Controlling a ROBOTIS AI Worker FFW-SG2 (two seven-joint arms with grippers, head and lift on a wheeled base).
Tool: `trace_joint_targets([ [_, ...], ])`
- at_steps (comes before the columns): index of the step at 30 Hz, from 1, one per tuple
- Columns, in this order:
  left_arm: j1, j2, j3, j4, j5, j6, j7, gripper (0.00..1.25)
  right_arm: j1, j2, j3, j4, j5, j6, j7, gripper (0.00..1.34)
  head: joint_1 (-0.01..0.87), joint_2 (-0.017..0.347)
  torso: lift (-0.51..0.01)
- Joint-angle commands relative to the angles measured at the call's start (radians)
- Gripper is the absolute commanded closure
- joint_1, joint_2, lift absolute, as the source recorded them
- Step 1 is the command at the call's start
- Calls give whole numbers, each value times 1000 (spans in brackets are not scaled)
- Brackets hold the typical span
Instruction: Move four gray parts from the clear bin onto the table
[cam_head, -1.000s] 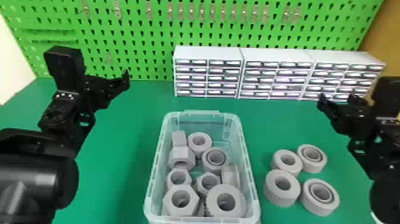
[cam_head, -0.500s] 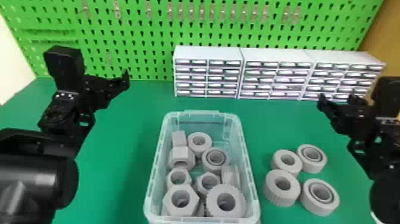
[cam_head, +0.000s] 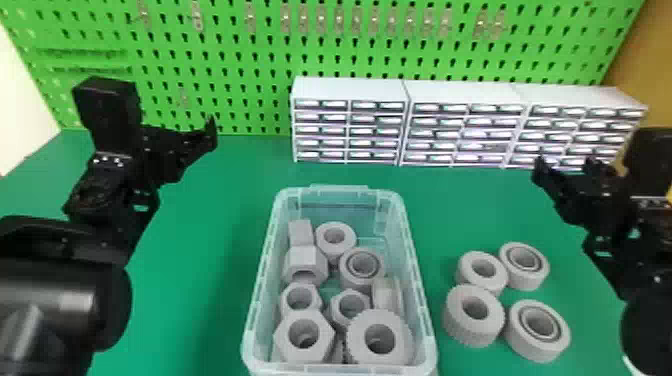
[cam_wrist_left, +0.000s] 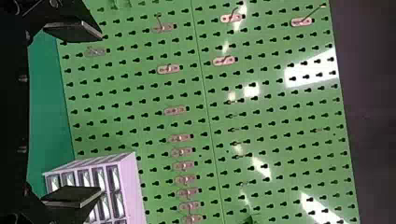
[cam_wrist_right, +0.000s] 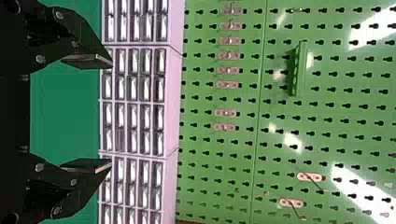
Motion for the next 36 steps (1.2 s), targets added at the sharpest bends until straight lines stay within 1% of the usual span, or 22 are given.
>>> trace_joint_targets([
  [1,-1,0,0,0,-1,-1,0,124,0,0,0,0,0,3,0,509,686,26,-50],
  [36,0,0,0,0,-1,-2,0,124,1,0,0,-2,-6,4,0,507,686,26,-50],
])
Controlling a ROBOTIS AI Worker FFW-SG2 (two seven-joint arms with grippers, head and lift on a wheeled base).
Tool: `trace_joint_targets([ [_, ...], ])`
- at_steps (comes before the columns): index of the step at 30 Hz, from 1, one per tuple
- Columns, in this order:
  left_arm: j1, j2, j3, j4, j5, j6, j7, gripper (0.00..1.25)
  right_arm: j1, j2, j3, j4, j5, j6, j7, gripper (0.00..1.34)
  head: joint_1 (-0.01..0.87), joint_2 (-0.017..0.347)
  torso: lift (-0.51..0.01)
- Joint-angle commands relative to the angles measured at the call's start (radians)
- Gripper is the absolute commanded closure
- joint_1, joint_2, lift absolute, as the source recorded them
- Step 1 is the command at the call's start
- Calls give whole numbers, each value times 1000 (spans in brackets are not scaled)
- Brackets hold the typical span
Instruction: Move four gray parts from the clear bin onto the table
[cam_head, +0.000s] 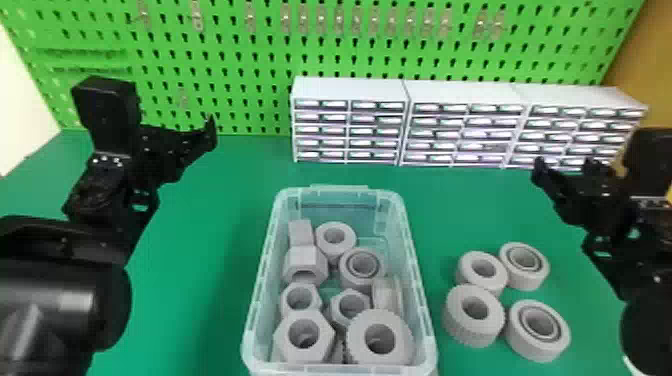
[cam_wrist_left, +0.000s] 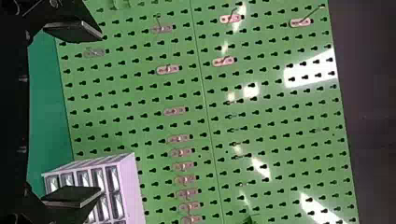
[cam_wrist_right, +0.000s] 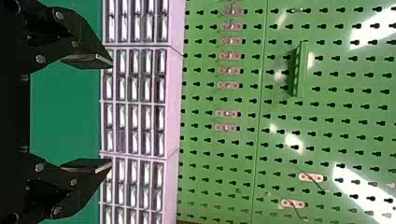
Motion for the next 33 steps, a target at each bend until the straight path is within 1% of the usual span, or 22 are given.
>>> trace_joint_targets([
  [1,0,1,-1,0,0,0,0,124,1,-2,0,-1,-3,0,0,507,686,26,-50],
  [33,-1,2,-4,0,2,0,0,124,1,-11,3,-4,-9,9,0,509,686,26,-50],
])
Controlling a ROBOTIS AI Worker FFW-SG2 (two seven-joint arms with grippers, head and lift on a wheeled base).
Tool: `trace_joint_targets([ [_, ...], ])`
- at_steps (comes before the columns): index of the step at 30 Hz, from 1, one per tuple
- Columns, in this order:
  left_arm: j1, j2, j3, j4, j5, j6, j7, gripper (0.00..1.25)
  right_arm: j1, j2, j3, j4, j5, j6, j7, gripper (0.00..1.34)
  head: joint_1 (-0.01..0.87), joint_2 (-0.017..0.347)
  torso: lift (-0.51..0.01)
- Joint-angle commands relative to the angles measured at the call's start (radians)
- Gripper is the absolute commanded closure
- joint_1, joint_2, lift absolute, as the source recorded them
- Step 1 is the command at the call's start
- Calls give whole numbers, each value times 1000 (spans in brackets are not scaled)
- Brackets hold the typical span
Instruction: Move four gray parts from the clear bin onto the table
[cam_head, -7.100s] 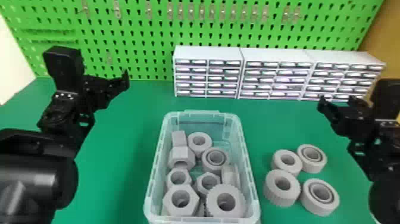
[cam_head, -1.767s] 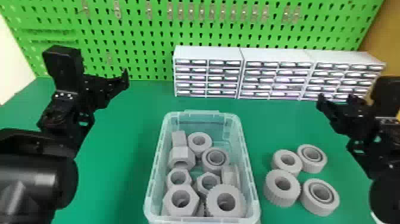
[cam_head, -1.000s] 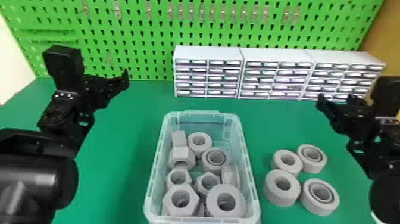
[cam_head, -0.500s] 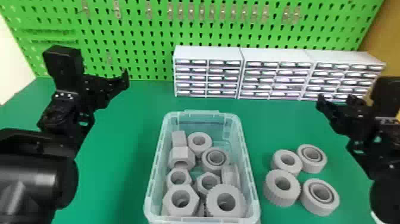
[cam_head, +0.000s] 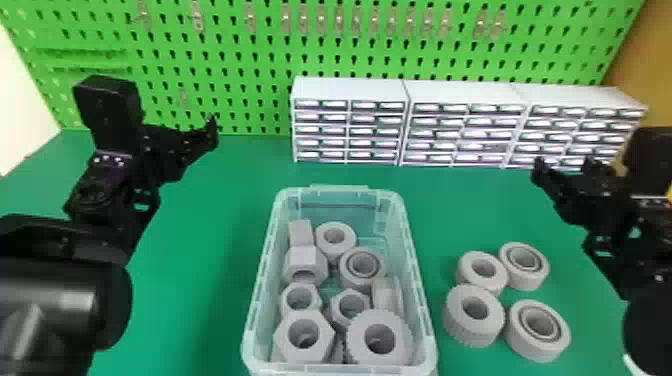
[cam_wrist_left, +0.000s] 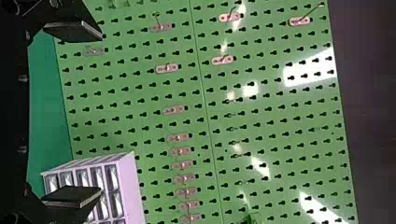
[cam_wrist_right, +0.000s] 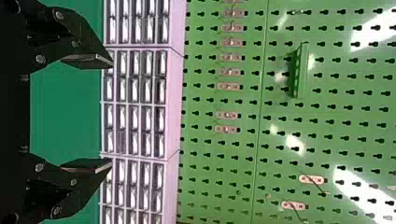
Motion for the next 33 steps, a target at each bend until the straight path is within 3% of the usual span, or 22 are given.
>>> trace_joint_targets([
  [1,1,0,-1,0,0,0,0,124,1,0,0,0,-1,0,0,507,686,26,-50],
  [33,1,0,0,0,0,0,0,124,-2,-2,3,-3,-1,5,0,507,686,26,-50],
])
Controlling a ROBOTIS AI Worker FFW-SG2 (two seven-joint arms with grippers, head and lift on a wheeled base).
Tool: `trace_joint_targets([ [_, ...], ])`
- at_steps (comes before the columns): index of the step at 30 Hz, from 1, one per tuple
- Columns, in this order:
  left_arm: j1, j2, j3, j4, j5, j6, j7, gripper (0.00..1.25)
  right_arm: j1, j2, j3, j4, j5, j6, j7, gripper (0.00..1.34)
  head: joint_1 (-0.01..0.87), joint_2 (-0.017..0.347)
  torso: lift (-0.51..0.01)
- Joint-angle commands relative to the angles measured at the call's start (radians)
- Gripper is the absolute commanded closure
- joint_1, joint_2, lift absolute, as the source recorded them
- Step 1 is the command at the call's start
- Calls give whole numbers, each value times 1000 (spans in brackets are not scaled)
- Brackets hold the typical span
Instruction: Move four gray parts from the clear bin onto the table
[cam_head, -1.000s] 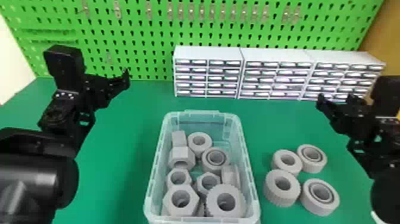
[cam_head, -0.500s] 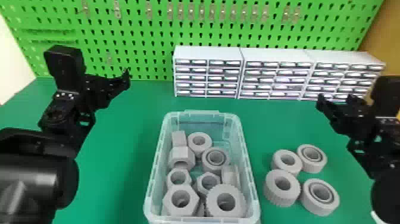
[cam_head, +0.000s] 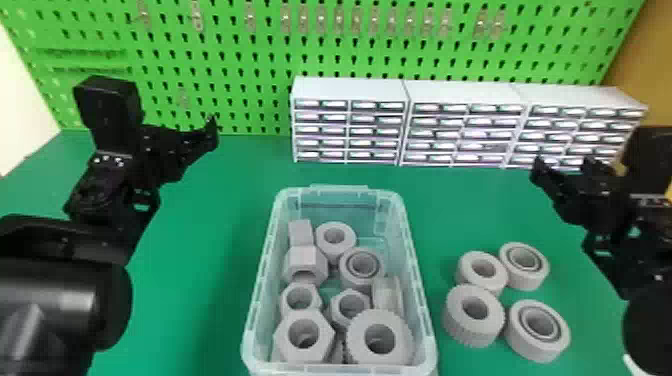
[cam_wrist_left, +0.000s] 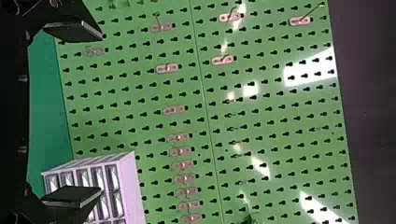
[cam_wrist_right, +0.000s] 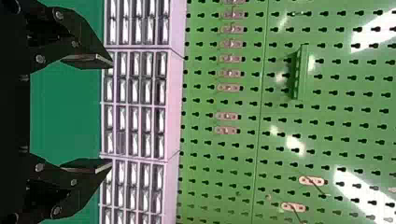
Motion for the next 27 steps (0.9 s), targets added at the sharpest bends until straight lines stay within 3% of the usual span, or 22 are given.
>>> trace_joint_targets([
  [1,0,0,0,0,0,0,0,124,-1,0,0,0,0,0,0,507,686,26,-50],
  [27,0,-1,2,0,-2,0,0,122,-4,2,3,0,0,3,0,507,686,26,-50],
])
